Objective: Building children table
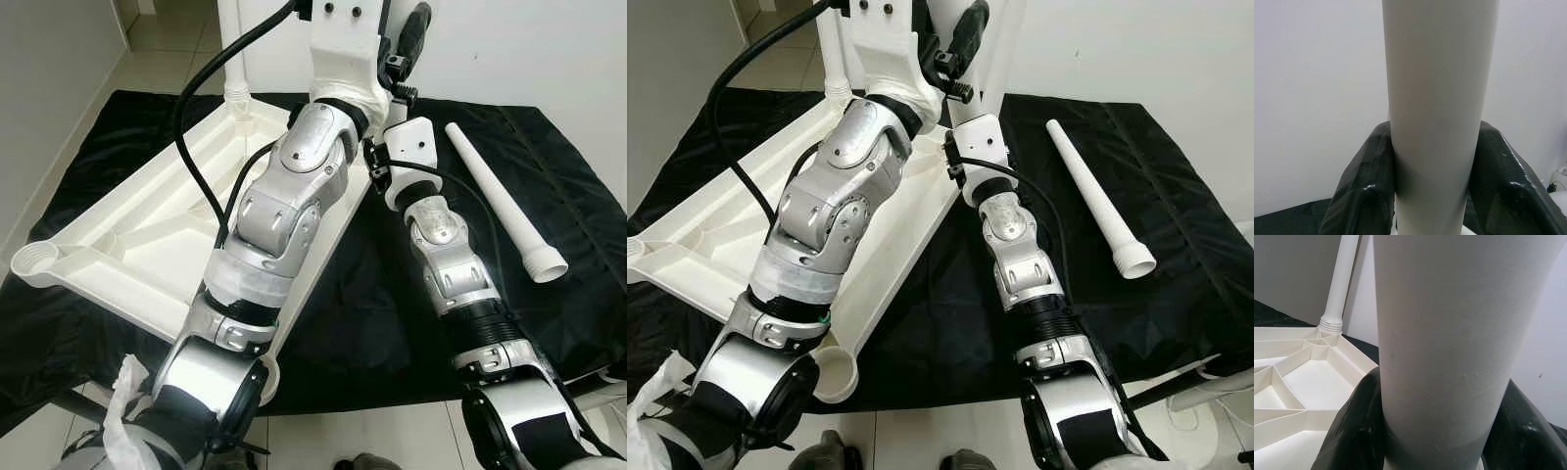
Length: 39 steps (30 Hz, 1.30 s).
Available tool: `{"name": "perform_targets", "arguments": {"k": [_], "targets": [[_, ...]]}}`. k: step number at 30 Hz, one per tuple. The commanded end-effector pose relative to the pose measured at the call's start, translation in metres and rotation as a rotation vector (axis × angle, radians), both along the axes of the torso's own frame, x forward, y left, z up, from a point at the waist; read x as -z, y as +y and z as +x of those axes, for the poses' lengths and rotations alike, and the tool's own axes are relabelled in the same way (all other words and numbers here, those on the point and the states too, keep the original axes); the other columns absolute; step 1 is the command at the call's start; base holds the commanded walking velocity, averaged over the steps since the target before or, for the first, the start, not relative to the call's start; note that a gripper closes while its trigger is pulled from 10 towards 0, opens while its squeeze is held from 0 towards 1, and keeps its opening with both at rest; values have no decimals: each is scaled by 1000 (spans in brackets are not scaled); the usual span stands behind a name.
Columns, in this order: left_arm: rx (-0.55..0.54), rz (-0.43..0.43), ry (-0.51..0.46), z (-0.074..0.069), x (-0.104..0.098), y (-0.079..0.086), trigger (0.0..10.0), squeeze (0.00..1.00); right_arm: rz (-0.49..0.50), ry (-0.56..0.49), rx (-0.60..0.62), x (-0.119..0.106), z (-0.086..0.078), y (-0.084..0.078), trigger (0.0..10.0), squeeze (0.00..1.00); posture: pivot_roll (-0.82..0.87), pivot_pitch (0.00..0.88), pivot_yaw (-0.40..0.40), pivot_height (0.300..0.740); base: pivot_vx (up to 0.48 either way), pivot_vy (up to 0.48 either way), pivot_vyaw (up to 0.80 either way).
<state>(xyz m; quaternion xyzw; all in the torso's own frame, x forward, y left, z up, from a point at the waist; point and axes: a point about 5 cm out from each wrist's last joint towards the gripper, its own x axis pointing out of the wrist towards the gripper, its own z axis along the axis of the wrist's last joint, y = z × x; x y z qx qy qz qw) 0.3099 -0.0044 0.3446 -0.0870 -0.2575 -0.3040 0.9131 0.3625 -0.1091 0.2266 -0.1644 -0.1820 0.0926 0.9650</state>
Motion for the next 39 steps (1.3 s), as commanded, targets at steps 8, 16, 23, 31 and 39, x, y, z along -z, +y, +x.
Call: {"name": "perform_targets", "arguments": {"k": [8,16,23,31,39], "targets": [[55,-16,-7,-7,-4,-3,10000,1000,145,40,-10,-1,2,2,10000,0,-52,22,-28,740,0,0,0],[40,18,2,-6,-1,-5,10000,0,317,99,-20,4,2,4,10000,0,-57,28,-23,740,0,0,0],[68,25,-11,-8,3,-1,10000,0,379,122,14,9,0,-5,10000,0,-61,30,-18,740,0,0,0],[41,142,-3,-10,34,18,10000,0,413,136,65,22,-9,-25,10000,0,-55,26,-16,740,0,0,0],[34,201,35,-12,56,30,10000,0,410,148,106,29,-14,-40,10000,0,-54,22,-16,740,0,0,0]]}}
